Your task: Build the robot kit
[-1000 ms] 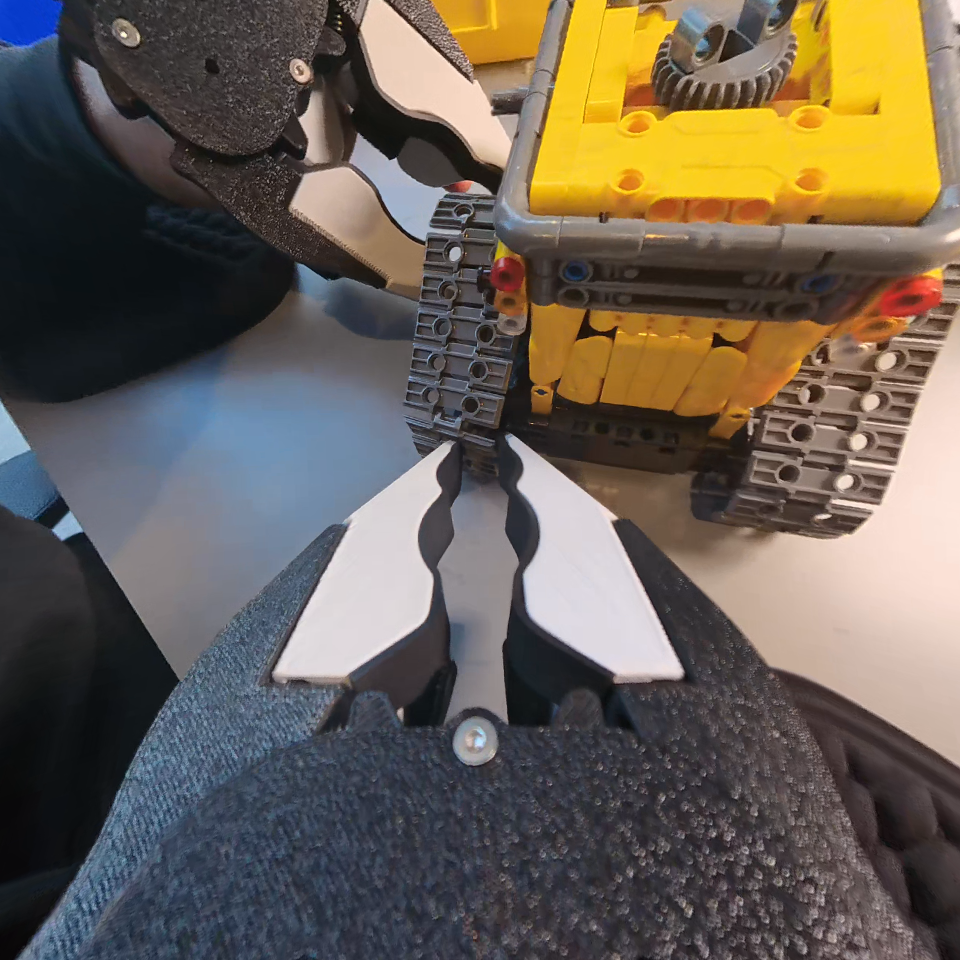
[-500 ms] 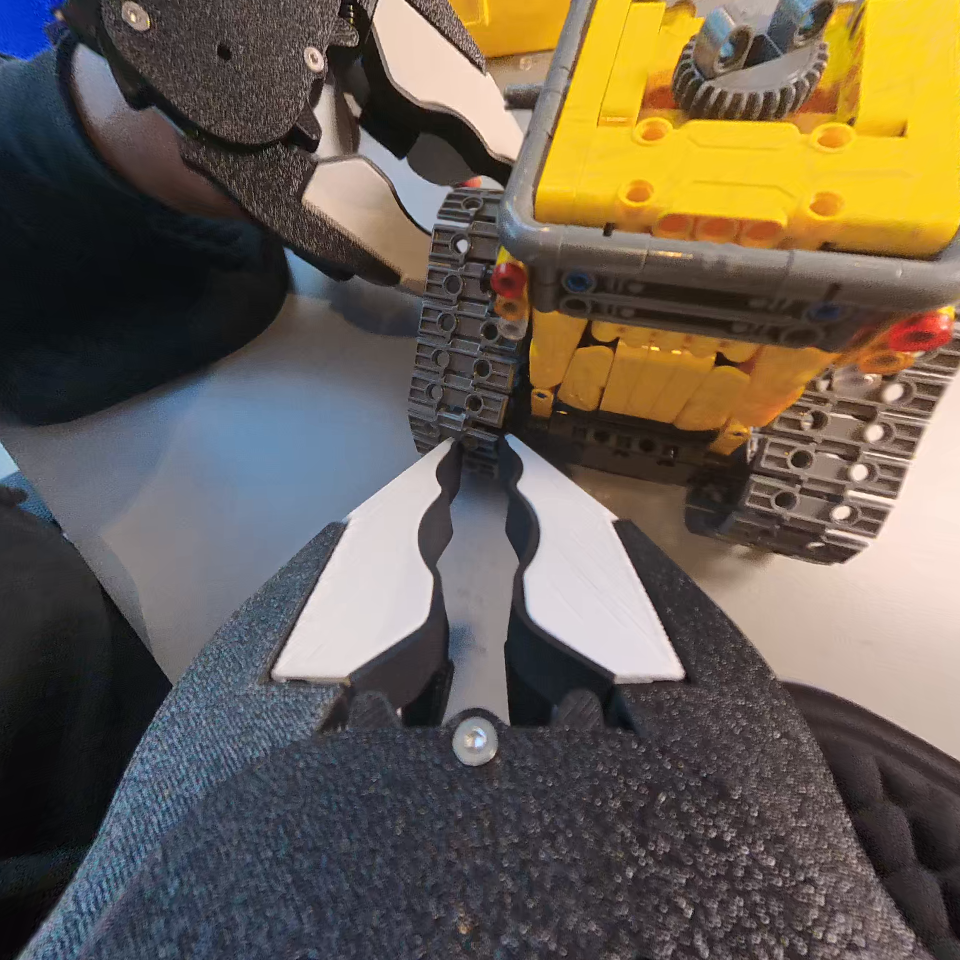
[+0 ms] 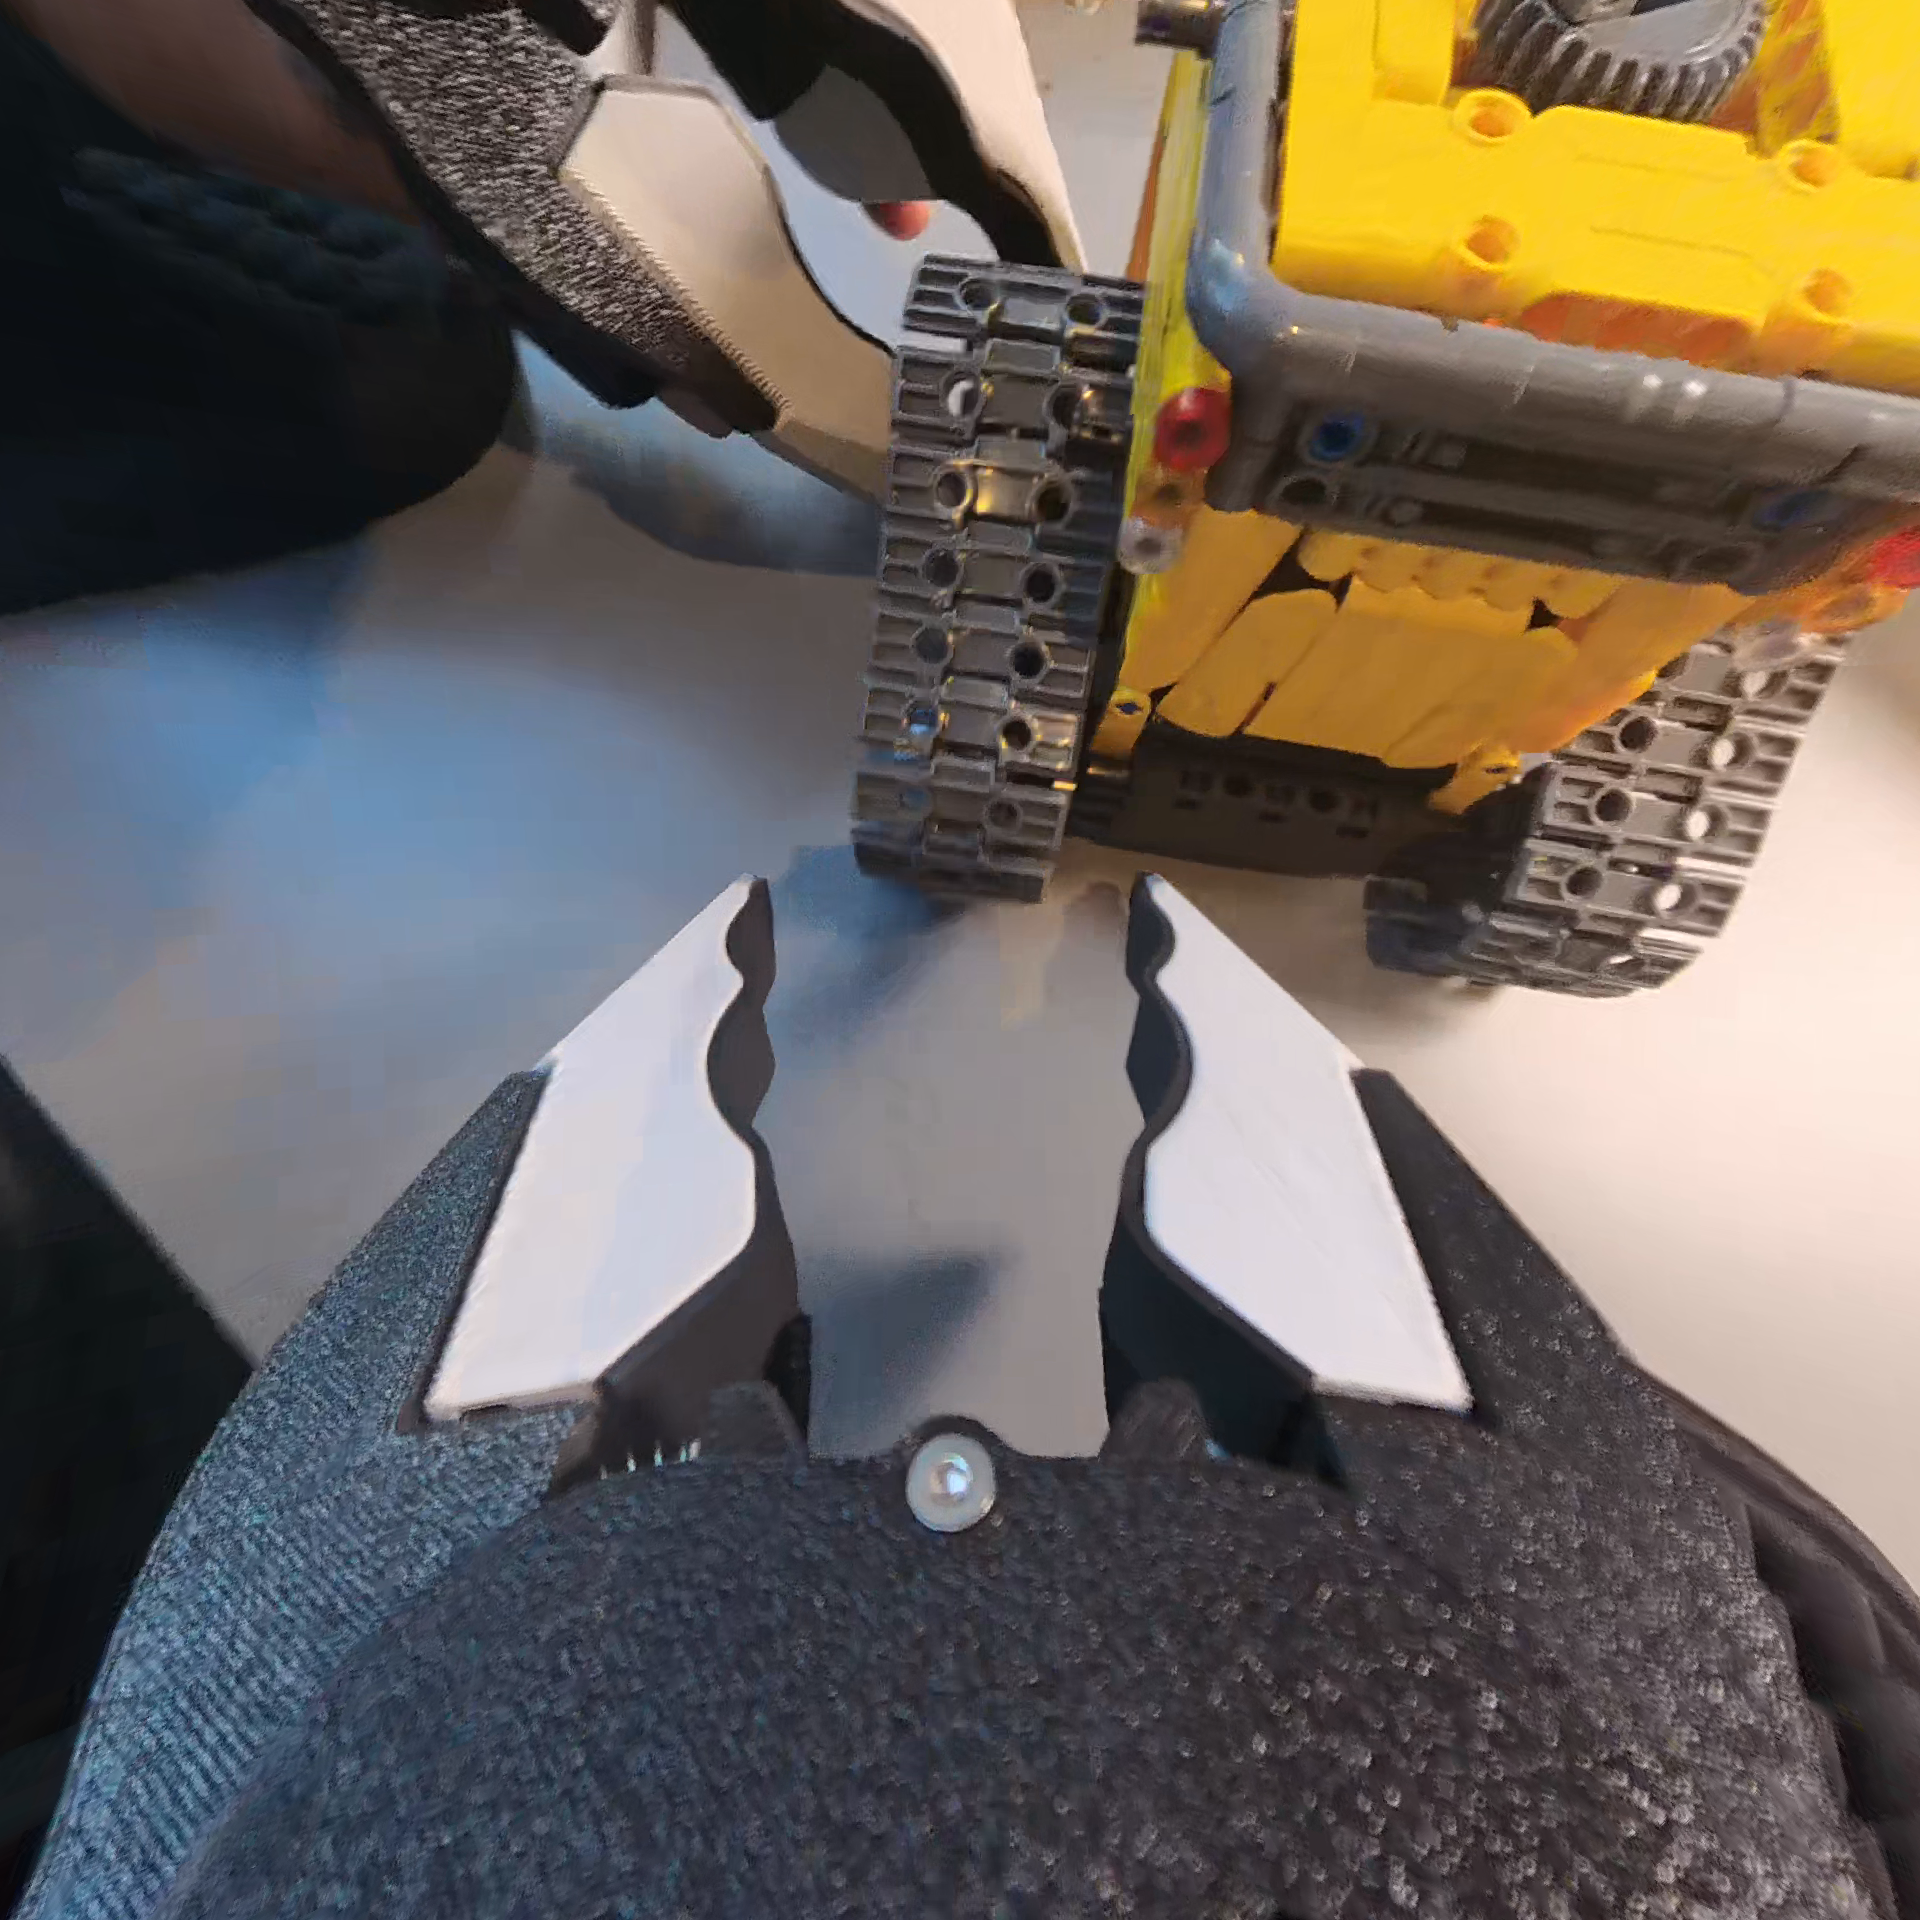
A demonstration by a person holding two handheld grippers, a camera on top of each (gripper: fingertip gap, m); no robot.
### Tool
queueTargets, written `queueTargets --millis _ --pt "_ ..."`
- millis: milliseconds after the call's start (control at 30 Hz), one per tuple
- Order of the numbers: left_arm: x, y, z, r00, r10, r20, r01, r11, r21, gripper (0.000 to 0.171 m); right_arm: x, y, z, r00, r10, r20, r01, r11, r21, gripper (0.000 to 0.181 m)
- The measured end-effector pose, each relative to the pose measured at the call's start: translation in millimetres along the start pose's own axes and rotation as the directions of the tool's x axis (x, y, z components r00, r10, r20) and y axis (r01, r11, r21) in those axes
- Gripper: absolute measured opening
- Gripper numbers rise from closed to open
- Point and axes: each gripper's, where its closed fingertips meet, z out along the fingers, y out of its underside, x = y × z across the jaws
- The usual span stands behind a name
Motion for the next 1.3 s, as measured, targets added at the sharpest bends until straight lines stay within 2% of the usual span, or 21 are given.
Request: queueTargets --millis 67,100,200,300,400,533,600,767,867,1000,1200,1300 --pt "2 4 -4 0.999 -0.03 0.023 0.03 0.999 -0.014 0.043 2 -6 6 1.0 -0.002 -0.019 0.003 0.999 0.032 0.066" --pt "3 6 -6 0.998 -0.046 0.032 0.047 0.999 -0.019 0.043 4 -6 8 1.0 -0.014 -0.021 0.014 0.999 0.034 0.059" --pt "8 13 -14 0.994 -0.092 0.052 0.093 0.995 -0.032 0.043 3 -3 5 0.996 -0.069 0.054 0.067 0.997 0.032 0.041" --pt "18 20 -19 0.992 -0.117 0.051 0.119 0.992 -0.049 0.029 22 3 0 0.979 -0.19 0.067 0.19 0.982 0.009 0.039" --pt "25 23 -20 0.988 -0.152 0.033 0.153 0.987 -0.037 0.039 29 6 -1 0.946 -0.259 0.194 0.257 0.966 0.034 0.04" --pt "23 17 -30 0.986 -0.166 -0.03 0.167 0.986 0.018 0.041 38 4 0 0.908 -0.273 0.319 0.262 0.962 0.076 0.046" --pt "18 13 -31 0.983 -0.174 -0.058 0.177 0.983 0.048 0.041 34 3 -1 0.869 -0.285 0.403 0.269 0.958 0.099 0.04" --pt "22 -2 -26 0.969 -0.176 -0.175 0.192 0.978 0.08 0.034 34 3 -3 0.773 -0.188 0.605 0.198 0.979 0.052 0.038" --pt "23 -5 -25 0.968 -0.158 -0.195 0.178 0.98 0.086 0.031 43 6 -4 0.742 -0.26 0.618 0.293 0.955 0.049 0.038" --pt "23 -6 -25 0.956 -0.206 -0.209 0.231 0.968 0.102 0.029 50 4 -2 0.722 -0.25 0.645 0.288 0.956 0.048 0.039" --pt "27 -2 -29 0.961 -0.205 -0.188 0.226 0.969 0.097 0.021 57 6 -1 0.763 -0.236 0.602 0.249 0.967 0.063 0.041" --pt "26 4 -33 0.965 -0.208 -0.161 0.224 0.971 0.087 0.024 59 3 -6 0.787 -0.244 0.567 0.239 0.967 0.085 0.041"
